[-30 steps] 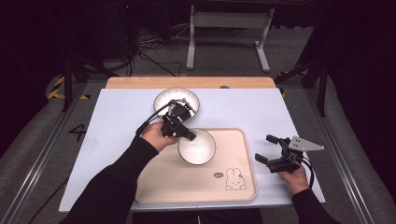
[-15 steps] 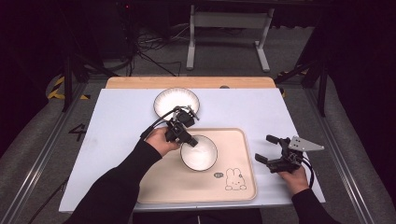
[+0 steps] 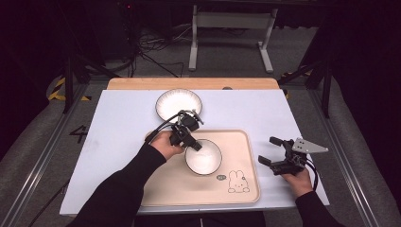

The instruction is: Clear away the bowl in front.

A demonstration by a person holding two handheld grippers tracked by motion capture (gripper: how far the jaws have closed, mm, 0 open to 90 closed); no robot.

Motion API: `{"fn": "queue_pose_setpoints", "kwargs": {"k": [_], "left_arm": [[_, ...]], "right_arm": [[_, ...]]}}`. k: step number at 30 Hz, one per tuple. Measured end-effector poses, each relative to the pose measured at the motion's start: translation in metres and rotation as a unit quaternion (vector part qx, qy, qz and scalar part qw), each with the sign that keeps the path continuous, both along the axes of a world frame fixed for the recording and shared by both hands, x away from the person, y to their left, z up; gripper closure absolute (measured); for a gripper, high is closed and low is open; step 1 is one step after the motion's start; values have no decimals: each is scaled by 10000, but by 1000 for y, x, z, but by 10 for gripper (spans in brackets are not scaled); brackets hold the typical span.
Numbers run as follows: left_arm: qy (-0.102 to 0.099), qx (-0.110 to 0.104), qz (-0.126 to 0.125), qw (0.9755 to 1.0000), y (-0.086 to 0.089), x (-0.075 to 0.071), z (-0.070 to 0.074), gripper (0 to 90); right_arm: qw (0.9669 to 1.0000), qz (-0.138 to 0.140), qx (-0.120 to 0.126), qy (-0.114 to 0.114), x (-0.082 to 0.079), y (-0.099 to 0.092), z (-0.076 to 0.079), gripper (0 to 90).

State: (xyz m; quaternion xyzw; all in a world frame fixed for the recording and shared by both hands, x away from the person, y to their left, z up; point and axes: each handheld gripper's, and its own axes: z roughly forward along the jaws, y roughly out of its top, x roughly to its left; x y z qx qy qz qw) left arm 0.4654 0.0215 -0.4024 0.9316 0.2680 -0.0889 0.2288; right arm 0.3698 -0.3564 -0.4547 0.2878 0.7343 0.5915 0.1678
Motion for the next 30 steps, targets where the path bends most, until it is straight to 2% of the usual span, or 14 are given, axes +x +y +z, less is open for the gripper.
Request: {"fn": "queue_pose_setpoints", "kwargs": {"k": [8, 13, 15, 18, 19, 21, 22, 23, 24, 25, 26, 28, 29, 30], "left_arm": [[43, -91, -2, 9999, 4, 3, -6, 795], [5, -41, 5, 10000, 5, 5, -8, 797], [-20, -16, 36, 10000, 6, 6, -9, 793], [-20, -96, 60, 9999, 8, 7, -8, 752], [-43, -173, 87, 9998, 9, 5, -6, 731], [-186, -190, 73, 9996, 10, 4, -3, 673], [-186, -190, 73, 9996, 10, 4, -3, 639], [-277, -249, 94, 9993, 11, 2, -1, 639], [-364, -341, 125, 9987, 12, 0, 1, 573], [-511, -453, 188, 9975, 15, -3, 6, 545], [-511, -453, 188, 9975, 15, -3, 6, 522], [-617, -674, 213, 9956, 21, -7, 11, 453], [-711, -850, 187, 9937, 27, -12, 14, 407], [-840, -939, 200, 9918, 31, -16, 16, 349]], "right_arm": [[10000, -2, 4, 2, 0, 0, 0, 14], [10000, -2, 5, 4, 0, 0, 0, 14], [10000, -1, 0, 4, 0, 0, 0, 14], [10000, -3, 1, 4, 0, 0, 0, 14], [10000, -3, 1, 5, 0, 0, 0, 14], [10000, -4, 1, 4, 0, 0, 0, 14], [10000, -4, 1, 4, 0, 0, 0, 14], [10000, -3, 0, 4, 0, 0, 0, 14], [10000, 0, 8, 1, 0, 0, 0, 14], [10000, 0, 9, -1, 0, 0, 0, 14], [10000, 1, 9, -1, 0, 0, 0, 14], [10000, 1, 7, -1, 0, 0, 0, 14], [10000, 1, 6, -1, 0, 0, 0, 14], [10000, 2, 5, 1, 0, 0, 0, 14]]}}
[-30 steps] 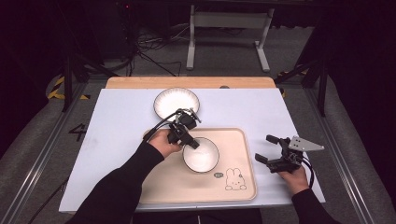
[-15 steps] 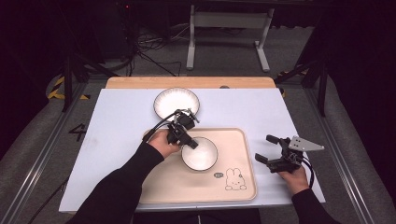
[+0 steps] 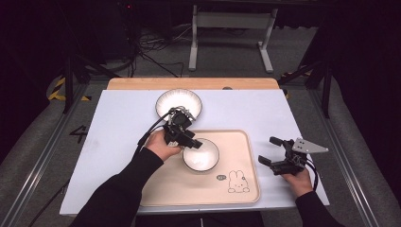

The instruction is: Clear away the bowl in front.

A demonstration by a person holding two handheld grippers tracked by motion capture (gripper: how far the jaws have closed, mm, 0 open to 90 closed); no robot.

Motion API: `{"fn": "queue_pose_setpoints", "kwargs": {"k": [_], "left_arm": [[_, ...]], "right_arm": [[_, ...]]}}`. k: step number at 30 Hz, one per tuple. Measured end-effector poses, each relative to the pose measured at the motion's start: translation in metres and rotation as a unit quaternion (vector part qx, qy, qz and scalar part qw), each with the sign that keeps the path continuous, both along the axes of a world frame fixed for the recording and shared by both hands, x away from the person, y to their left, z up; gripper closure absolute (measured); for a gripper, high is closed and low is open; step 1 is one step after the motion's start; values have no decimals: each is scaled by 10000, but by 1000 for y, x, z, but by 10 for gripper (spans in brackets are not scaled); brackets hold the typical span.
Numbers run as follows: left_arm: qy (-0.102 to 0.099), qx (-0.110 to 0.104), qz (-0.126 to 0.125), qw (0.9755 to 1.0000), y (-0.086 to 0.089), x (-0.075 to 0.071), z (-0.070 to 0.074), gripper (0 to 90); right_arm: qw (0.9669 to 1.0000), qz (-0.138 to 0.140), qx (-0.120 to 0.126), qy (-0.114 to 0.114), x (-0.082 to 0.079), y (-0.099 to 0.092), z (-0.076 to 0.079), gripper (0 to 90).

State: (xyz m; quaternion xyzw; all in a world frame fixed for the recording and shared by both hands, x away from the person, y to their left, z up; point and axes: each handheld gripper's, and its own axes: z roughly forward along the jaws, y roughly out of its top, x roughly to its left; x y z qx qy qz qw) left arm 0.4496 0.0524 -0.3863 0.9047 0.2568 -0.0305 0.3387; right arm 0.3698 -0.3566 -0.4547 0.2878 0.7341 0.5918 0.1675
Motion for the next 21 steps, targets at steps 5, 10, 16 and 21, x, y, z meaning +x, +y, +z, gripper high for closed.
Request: {"fn": "queue_pose_setpoints", "kwargs": {"k": [5, 10, 16, 21], "left_arm": [[-141, -516, 55, 9986, 18, -10, 6, 191], [-228, -880, 227, 9956, 35, -17, 8, 98], [-690, -1370, 353, 9875, 54, -29, 9, 0], [-926, -1808, 434, 9782, 67, -36, 9, 0]], "right_arm": [[10000, -10, -7, 1, 0, 0, 0, 14], [10000, -22, -14, 9, 0, 0, 0, 14], [10000, -18, -26, 13, 0, 1, 0, 14], [10000, -19, -26, 12, 0, 1, 0, 14]]}}
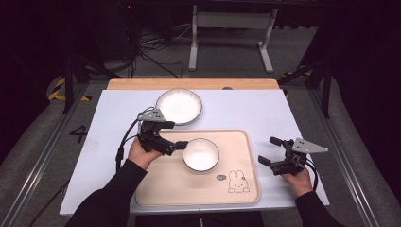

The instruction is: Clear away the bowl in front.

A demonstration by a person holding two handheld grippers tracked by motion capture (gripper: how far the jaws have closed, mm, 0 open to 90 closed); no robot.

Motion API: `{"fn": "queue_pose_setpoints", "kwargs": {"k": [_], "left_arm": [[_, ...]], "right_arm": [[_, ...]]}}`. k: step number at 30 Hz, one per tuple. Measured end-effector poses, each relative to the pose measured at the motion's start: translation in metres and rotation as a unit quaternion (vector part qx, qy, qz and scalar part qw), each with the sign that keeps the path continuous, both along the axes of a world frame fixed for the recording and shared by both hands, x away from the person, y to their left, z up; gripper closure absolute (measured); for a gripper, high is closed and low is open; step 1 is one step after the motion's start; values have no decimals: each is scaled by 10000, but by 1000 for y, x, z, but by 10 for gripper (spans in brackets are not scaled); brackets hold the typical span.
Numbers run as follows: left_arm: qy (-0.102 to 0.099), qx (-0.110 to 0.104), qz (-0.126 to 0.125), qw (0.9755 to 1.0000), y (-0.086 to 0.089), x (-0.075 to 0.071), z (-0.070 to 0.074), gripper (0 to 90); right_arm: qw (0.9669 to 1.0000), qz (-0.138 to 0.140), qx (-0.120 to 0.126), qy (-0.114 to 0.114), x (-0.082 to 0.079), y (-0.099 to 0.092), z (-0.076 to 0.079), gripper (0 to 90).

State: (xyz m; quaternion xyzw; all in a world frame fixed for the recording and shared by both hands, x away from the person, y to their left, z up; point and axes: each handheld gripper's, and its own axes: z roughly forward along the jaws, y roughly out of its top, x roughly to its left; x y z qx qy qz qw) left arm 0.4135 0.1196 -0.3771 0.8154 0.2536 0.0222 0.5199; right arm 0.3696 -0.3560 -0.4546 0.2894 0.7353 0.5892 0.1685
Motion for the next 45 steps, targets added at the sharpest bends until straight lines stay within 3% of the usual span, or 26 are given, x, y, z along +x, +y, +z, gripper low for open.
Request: {"fn": "queue_pose_setpoints", "kwargs": {"k": [7, 11, 14, 17, 22, 32, 39, 43, 45], "left_arm": [[-301, -397, 16, 9988, 12, -8, -5, 1], [-423, -774, 75, 9961, 26, -16, -12, 0], [-594, -922, 193, 9938, 35, -21, -15, 1], [-629, -1027, 291, 9923, 44, -25, -18, 1], [-691, -1060, 423, 9911, 57, -32, -22, 1], [-603, -1052, 675, 9903, 81, -40, -34, 1], [-732, -1075, 926, 9872, 94, -46, -42, 1], [-658, -1110, 1030, 9863, 100, -49, -47, 1], [-718, -1056, 1142, 9852, 102, -51, -50, 1]], "right_arm": [[10000, 8, 0, -3, 0, 0, 0, 14], [10000, 10, 2, -5, 0, 0, 0, 14], [10000, 9, -1, -5, 0, 0, 0, 14], [10000, 8, -5, -6, 0, 0, 0, 14], [10000, 3, -10, -5, 0, 0, 0, 14], [10000, 2, -2, -1, 0, 0, 0, 14], [10000, 0, 0, 1, 0, 0, 0, 14], [10000, -2, -3, 0, 0, 0, 0, 14], [10000, -2, 1, 0, 0, 0, 0, 14]]}}
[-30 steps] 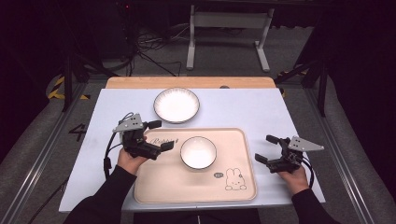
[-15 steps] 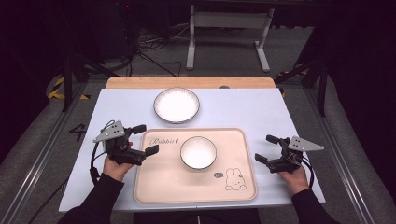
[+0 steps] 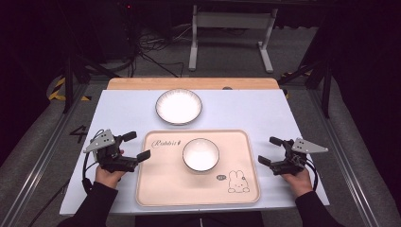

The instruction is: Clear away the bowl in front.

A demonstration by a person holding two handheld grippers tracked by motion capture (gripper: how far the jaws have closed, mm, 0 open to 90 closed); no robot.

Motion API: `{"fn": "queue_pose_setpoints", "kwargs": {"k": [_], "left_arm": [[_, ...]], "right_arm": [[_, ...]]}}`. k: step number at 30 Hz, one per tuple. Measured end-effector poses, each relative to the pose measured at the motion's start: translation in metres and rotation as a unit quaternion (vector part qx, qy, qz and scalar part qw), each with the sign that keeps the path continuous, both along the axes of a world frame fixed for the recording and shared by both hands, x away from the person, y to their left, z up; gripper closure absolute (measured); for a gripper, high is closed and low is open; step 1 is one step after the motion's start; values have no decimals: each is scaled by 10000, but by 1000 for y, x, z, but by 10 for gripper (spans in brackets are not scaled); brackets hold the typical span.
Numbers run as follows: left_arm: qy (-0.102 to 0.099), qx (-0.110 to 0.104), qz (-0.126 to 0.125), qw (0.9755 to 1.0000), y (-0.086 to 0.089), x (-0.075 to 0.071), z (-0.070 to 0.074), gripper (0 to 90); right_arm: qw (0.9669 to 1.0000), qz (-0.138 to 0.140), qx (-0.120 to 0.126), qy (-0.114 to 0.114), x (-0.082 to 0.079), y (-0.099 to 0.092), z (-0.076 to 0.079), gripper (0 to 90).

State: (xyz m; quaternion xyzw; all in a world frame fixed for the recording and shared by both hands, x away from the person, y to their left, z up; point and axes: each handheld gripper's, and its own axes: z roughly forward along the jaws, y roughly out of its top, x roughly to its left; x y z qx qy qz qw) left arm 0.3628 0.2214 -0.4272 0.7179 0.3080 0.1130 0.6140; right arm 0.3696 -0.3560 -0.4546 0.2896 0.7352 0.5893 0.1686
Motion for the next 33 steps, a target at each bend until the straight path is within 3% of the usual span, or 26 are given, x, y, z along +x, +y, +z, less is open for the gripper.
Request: {"fn": "queue_pose_setpoints", "kwargs": {"k": [7, 12, 15, 23, 27, 33], "left_arm": [[-164, -28, 316, 9994, 8, -4, -14, 2], [-217, 32, 409, 9989, 11, -8, -24, 3], [-75, 148, 342, 9993, 11, -9, -29, 3], [159, 144, 402, 9990, 15, -8, -37, 9], [505, 184, 350, 9979, 14, -6, -40, 18], [501, 187, 333, 9980, 13, -7, -39, 20]], "right_arm": [[10000, 9, 4, -8, 0, 0, 0, 14], [10000, 1, 1, 0, 0, 0, 0, 14], [10000, 6, 3, -6, 0, 0, 0, 14], [10000, 29, 15, -6, 0, 0, 0, 13], [10000, 13, -8, -22, 0, 0, 0, 13], [10000, 17, -30, -35, -1, 0, 0, 13]]}}
